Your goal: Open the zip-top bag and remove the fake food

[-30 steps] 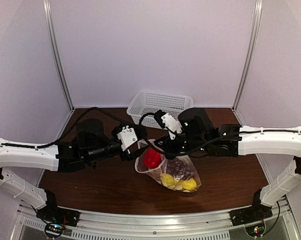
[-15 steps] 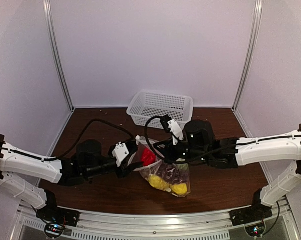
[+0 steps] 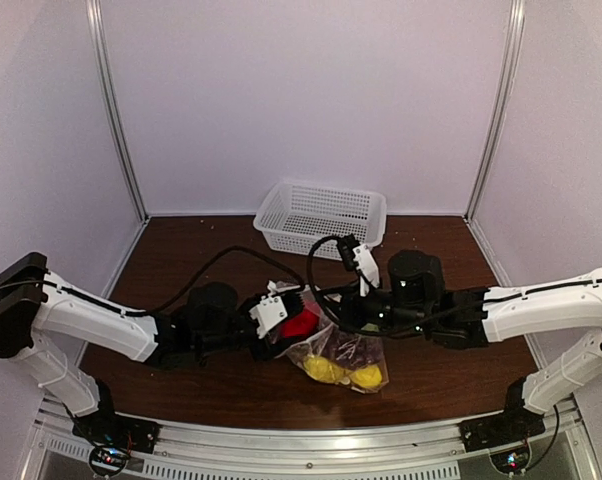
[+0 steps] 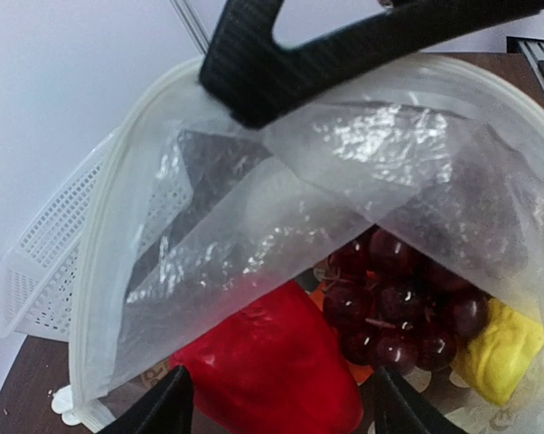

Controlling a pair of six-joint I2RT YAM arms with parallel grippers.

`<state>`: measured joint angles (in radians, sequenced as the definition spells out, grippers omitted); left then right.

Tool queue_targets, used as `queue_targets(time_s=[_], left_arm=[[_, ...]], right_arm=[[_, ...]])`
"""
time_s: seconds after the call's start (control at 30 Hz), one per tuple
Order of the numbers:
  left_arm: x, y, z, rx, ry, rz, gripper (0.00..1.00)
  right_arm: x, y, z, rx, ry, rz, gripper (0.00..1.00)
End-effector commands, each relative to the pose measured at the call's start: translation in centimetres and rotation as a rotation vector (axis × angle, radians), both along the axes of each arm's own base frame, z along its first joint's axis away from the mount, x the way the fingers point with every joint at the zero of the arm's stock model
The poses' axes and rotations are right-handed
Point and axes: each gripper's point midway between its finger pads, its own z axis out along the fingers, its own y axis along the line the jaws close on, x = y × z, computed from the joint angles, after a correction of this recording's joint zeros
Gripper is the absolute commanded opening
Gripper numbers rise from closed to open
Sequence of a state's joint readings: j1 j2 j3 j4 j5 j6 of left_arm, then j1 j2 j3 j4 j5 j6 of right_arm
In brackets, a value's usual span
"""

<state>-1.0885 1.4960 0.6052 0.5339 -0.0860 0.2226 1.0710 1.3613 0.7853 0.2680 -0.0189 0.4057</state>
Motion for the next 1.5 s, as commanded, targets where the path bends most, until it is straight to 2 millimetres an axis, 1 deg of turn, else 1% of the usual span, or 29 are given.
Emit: queue_targets(time_s=[0.0,0.03,0.1,0.17,0.3,0.4,0.7,0.8,0.9,1.0,1.1,1.2,1.33,1.47], left_arm=[[1.9,-1.0,1.2,-0.068,0.007,0.092,0.71],[1.9,-1.5,0.9,-0.075,0.03,0.089,0.73],[2.1,-2.0,0.1,-0.09,0.078,0.103,0.81],[2.8,-2.1,-0.6,-0.111,0.113,0.156,0.83],[4.3,-1.3,-1.6,-0.161,0.161,0.291,0.81],[5.1,-0.9,-2.0,-0.18,0.178,0.357,0.78],[5.3,-3.3,-3.4,-0.187,0.217,0.307,0.69],[5.5,-3.9,-3.3,-0.202,0.205,0.3,0.71],[5.0,-5.1,-2.5,-0.233,0.194,0.232,0.72],[4.8,-5.7,-2.3,-0.255,0.189,0.204,0.71],[4.6,-6.2,-2.4,-0.263,0.175,0.177,0.72],[5.4,-6.5,-3.5,-0.233,0.177,0.207,0.73],[5.8,-6.3,-3.7,-0.238,0.177,0.239,0.68],[5.8,-6.0,-3.5,-0.239,0.168,0.246,0.57]], right_arm=[[0.1,0.3,2.6,0.094,-0.029,0.005,0.0],[0.0,0.4,2.7,0.106,-0.029,0.007,0.0],[0.0,0.6,3.3,0.137,-0.033,0.013,0.0],[0.0,0.7,3.7,0.163,-0.034,0.012,0.0],[0.0,0.8,3.7,0.195,-0.028,0.007,0.0],[0.1,0.8,3.1,0.194,-0.021,-0.001,0.0],[0.5,0.4,1.8,0.184,-0.007,-0.034,0.0],[0.5,0.3,1.4,0.179,-0.001,-0.035,0.0],[0.4,0.2,1.0,0.177,0.007,-0.037,0.0],[0.7,-0.1,0.9,0.174,0.004,-0.058,0.0],[0.6,-0.1,0.7,0.176,0.009,-0.058,0.0],[0.5,-0.3,0.4,0.175,0.015,-0.058,0.0],[0.6,-0.9,0.4,0.165,0.013,-0.076,0.0],[0.8,-1.8,0.0,0.152,0.012,-0.103,0.0]])
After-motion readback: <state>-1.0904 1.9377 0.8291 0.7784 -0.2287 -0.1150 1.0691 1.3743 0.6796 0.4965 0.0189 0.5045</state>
